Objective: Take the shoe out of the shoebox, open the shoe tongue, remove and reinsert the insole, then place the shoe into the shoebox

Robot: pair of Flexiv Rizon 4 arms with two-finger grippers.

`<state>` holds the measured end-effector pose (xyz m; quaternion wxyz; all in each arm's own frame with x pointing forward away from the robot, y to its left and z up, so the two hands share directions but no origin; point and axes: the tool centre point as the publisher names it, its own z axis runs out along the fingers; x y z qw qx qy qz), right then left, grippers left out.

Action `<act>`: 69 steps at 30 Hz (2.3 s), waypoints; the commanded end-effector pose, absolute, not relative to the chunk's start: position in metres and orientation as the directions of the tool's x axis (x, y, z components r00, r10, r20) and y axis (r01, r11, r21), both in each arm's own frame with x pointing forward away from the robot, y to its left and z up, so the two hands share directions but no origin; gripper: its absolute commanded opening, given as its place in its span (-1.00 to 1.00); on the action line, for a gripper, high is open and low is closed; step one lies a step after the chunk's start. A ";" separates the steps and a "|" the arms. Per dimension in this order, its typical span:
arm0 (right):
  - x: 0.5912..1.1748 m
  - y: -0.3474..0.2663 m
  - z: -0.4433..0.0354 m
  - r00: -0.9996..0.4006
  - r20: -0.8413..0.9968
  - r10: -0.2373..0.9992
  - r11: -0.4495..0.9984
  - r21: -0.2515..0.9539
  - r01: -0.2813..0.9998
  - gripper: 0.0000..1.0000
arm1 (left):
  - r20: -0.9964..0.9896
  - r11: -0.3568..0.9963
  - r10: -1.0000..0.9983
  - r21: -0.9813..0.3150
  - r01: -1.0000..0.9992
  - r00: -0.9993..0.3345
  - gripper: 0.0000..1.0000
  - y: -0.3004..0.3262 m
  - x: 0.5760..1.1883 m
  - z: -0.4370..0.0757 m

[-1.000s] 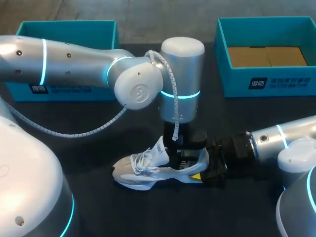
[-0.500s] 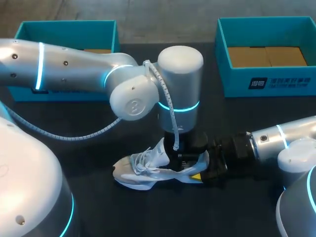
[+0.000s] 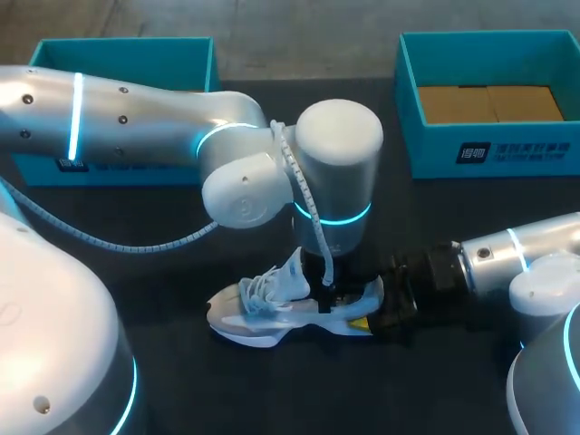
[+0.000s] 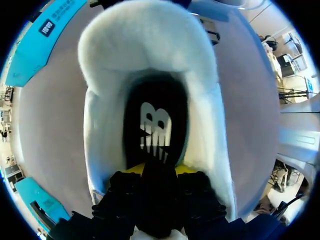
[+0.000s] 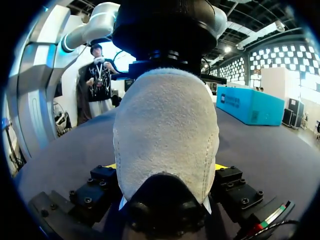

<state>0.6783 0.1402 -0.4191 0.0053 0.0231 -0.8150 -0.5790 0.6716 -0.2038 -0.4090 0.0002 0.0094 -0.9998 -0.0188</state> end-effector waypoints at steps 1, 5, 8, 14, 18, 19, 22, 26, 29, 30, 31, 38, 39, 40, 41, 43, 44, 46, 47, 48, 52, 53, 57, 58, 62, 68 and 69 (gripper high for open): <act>0.676 0.142 -0.417 -0.999 -0.019 -0.045 0.333 0.942 -0.032 -1.00 | -0.054 0.998 -0.031 0.056 -0.034 -0.998 -0.42 -0.208 0.680 -0.428; 0.676 0.142 -0.417 -0.999 -0.019 -0.045 0.333 0.942 -0.032 -1.00 | -0.110 0.996 -0.046 0.071 -0.054 -0.993 -0.59 -0.211 0.683 -0.433; 0.676 0.142 -0.417 -0.999 -0.019 -0.045 0.333 0.942 -0.032 -1.00 | -0.111 0.996 -0.050 0.073 -0.058 -0.993 -1.00 -0.212 0.685 -0.433; 0.676 0.142 -0.417 -0.999 -0.019 -0.045 0.333 0.942 -0.032 -1.00 | -0.098 0.996 -0.071 0.046 -0.076 -0.993 -1.00 -0.206 0.688 -0.423; 0.676 0.142 -0.417 -0.999 -0.019 -0.045 0.333 0.942 -0.032 -1.00 | -0.047 0.997 -0.070 0.023 -0.071 -0.996 -1.00 -0.202 0.688 -0.413; 0.676 0.142 -0.417 -0.999 -0.019 -0.045 0.333 0.942 -0.032 -1.00 | -0.027 0.998 -0.066 0.017 -0.067 -0.997 -1.00 -0.202 0.687 -0.410; 0.676 0.142 -0.417 -0.999 -0.019 -0.045 0.333 0.942 -0.032 -1.00 | 0.056 0.999 -0.049 -0.014 -0.049 -0.997 -1.00 -0.199 0.686 -0.400; 0.676 0.142 -0.417 -0.999 -0.019 -0.045 0.333 0.942 -0.032 -1.00 | 0.142 0.998 -0.013 -0.052 -0.020 -0.990 -1.00 -0.196 0.681 -0.387; 0.676 0.142 -0.417 -0.999 -0.019 -0.045 0.333 0.942 -0.032 -1.00 | 0.197 0.997 0.018 -0.077 0.003 -0.980 -1.00 -0.195 0.677 -0.378; 0.676 0.142 -0.417 -0.999 -0.019 -0.045 0.333 0.942 -0.032 -1.00 | 0.209 0.996 0.026 -0.085 0.009 -0.978 -1.00 -0.195 0.676 -0.376; 0.676 0.142 -0.417 -0.999 -0.019 -0.045 0.333 0.942 -0.032 -1.00 | 0.226 0.995 0.036 -0.094 0.015 -0.973 -1.00 -0.195 0.675 -0.373; 0.676 0.142 -0.417 -0.999 -0.019 -0.045 0.333 0.942 -0.032 -1.00 | 0.326 0.988 0.095 -0.144 0.049 -0.941 -1.00 -0.192 0.672 -0.361; 0.676 0.142 -0.417 -0.999 -0.019 -0.045 0.333 0.942 -0.032 -1.00 | 0.338 0.987 0.100 -0.150 0.052 -0.936 -1.00 -0.192 0.673 -0.360; 0.676 0.142 -0.417 -0.999 -0.019 -0.045 0.333 0.942 -0.032 -1.00 | 0.348 0.986 0.109 -0.156 0.057 -0.931 -1.00 -0.192 0.672 -0.359; 0.676 0.142 -0.417 -0.999 -0.019 -0.045 0.333 0.942 -0.032 -1.00 | 0.361 0.985 0.118 -0.164 0.062 -0.925 -1.00 -0.191 0.672 -0.359; 0.676 0.142 -0.417 -0.999 -0.019 -0.045 0.333 0.942 -0.032 -1.00 | 0.376 0.982 0.134 -0.173 0.073 -0.917 -1.00 -0.190 0.671 -0.357; 0.676 0.142 -0.417 -0.999 -0.019 -0.045 0.333 0.942 -0.032 -1.00 | 0.380 0.982 0.139 -0.175 0.076 -0.914 -1.00 -0.190 0.669 -0.356; 0.676 0.142 -0.417 -0.999 -0.019 -0.045 0.333 0.942 -0.032 -1.00 | 0.391 0.979 0.155 -0.183 0.088 -0.907 -1.00 -0.190 0.667 -0.354; 0.676 0.142 -0.417 -0.999 -0.019 -0.045 0.333 0.942 -0.032 -1.00 | 0.391 0.978 0.160 -0.186 0.093 -0.906 -1.00 -0.190 0.666 -0.353; 0.676 0.142 -0.417 -0.999 -0.019 -0.045 0.333 0.942 -0.032 -1.00 | 0.389 0.977 0.164 -0.188 0.097 -0.906 -1.00 -0.191 0.665 -0.351; 0.676 0.142 -0.417 -0.999 -0.019 -0.045 0.333 0.942 -0.032 -1.00 | 0.395 0.972 0.188 -0.206 0.113 -0.899 -1.00 -0.191 0.663 -0.347; 0.676 0.142 -0.417 -0.999 -0.019 -0.045 0.333 0.942 -0.032 -1.00 | 0.399 0.970 0.196 -0.214 0.117 -0.896 -1.00 -0.192 0.663 -0.346; 0.676 0.142 -0.417 -0.999 -0.019 -0.045 0.333 0.942 -0.032 -1.00 | 0.414 0.966 0.206 -0.232 0.117 -0.886 -1.00 -0.190 0.665 -0.343; 0.676 0.142 -0.417 -0.999 -0.019 -0.045 0.333 0.942 -0.032 -1.00 | 0.415 0.964 0.211 -0.237 0.119 -0.885 -1.00 -0.190 0.665 -0.342; 0.676 0.142 -0.417 -0.999 -0.019 -0.045 0.333 0.942 -0.032 -1.00 | 0.425 0.959 0.229 -0.254 0.128 -0.876 -1.00 -0.187 0.663 -0.339; 0.676 0.142 -0.417 -0.999 -0.019 -0.045 0.333 0.942 -0.032 -1.00 | 0.442 0.948 0.252 -0.292 0.128 -0.861 -1.00 -0.186 0.666 -0.333; 0.676 0.142 -0.417 -0.999 -0.019 -0.045 0.333 0.942 -0.032 -1.00 | 0.442 0.947 0.253 -0.294 0.128 -0.860 -1.00 -0.186 0.666 -0.332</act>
